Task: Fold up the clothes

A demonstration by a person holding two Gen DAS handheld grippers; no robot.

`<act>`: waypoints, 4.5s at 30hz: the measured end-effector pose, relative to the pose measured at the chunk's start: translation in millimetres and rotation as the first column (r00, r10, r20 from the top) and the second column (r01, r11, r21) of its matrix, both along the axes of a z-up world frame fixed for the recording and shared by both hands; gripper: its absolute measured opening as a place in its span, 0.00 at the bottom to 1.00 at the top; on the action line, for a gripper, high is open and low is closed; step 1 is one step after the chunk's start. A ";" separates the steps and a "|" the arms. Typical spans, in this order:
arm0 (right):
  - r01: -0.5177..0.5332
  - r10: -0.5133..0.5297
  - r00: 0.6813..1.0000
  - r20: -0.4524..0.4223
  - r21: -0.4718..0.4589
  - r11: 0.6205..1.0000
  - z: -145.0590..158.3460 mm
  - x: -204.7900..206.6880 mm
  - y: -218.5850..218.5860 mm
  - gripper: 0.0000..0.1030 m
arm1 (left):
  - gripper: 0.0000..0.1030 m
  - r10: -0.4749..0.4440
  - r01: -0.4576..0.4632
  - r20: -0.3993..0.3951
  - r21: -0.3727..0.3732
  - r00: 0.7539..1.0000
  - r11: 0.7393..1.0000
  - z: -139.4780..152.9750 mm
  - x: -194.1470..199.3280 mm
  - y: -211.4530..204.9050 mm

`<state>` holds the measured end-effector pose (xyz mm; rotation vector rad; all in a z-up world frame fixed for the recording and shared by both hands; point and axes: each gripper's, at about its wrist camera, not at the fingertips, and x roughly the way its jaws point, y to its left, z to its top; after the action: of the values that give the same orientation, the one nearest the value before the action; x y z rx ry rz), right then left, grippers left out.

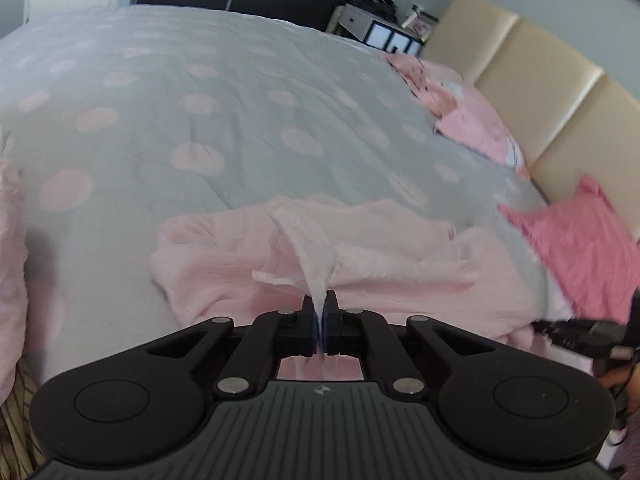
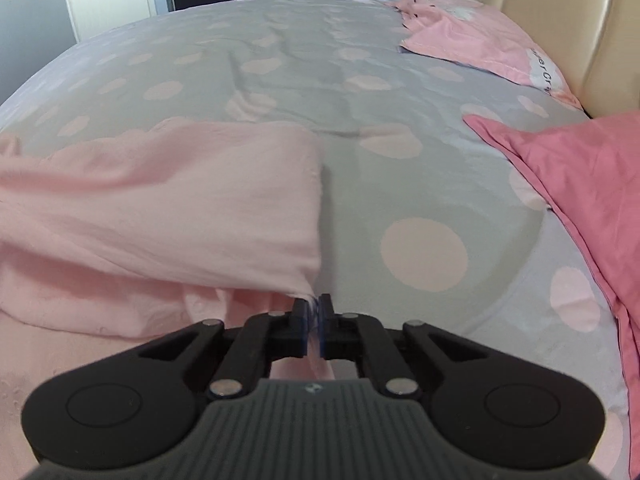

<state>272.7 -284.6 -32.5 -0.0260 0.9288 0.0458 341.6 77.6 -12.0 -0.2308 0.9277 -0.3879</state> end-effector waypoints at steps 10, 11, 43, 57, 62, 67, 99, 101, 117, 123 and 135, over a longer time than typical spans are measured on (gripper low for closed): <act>-0.007 0.006 0.996 -0.089 -0.017 1.000 -12.7 0.6 1.4 0.05 | 0.00 0.033 -0.012 -0.157 0.135 0.987 0.991 -53.8 2.1 11.6; -0.013 0.012 0.996 -0.091 -0.014 1.000 -12.1 0.2 1.3 0.05 | 0.00 0.025 -0.001 -0.168 0.144 0.985 0.990 -55.3 2.1 9.4; -0.092 0.104 0.983 -0.149 0.087 0.992 43.1 -207.4 -81.1 0.51 | 0.49 -0.092 0.138 -0.223 0.200 0.970 0.970 -36.2 -249.0 79.5; 0.040 0.053 0.929 -0.366 0.242 0.970 -2.9 -268.3 -126.3 0.71 | 0.60 -0.060 0.123 -0.329 0.175 0.943 0.977 -55.0 -305.5 79.1; 0.013 0.063 0.910 -0.411 0.180 0.984 -22.9 -270.9 -110.0 0.75 | 0.61 -0.057 0.137 -0.362 0.198 0.930 0.971 -69.9 -313.8 78.9; -0.060 0.134 0.910 -0.392 0.195 0.979 -18.6 -269.8 -83.7 0.31 | 0.52 -0.122 0.203 -0.359 0.195 0.925 0.960 -71.4 -318.9 65.9; -0.071 0.002 0.991 0.131 0.522 0.850 171.5 -199.7 -142.0 0.03 | 0.02 -0.121 0.121 0.010 -0.173 0.993 0.977 125.2 -195.8 103.8; -0.076 -0.001 0.989 0.151 0.501 0.862 178.0 -183.0 -136.3 0.03 | 0.02 -0.111 0.114 0.025 -0.151 0.993 0.982 133.5 -179.8 101.2; -0.047 -0.035 0.974 0.222 0.354 0.934 170.3 -23.3 -94.1 0.03 | 0.02 0.027 -0.026 0.054 -0.029 0.998 0.999 121.9 -21.0 89.7; -0.015 -0.049 0.974 0.223 0.277 0.961 140.6 44.0 -73.8 0.03 | 0.02 0.067 -0.070 0.074 0.033 0.995 0.997 94.1 39.8 78.0; 0.039 -0.069 0.984 0.166 0.176 0.984 66.3 131.1 -48.7 0.04 | 0.02 0.156 -0.161 0.045 0.130 0.987 0.978 9.1 116.8 59.7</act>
<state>403.8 -333.3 33.9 0.1536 0.7504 0.0723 458.4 137.3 -2.9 -0.1737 0.8910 -0.1814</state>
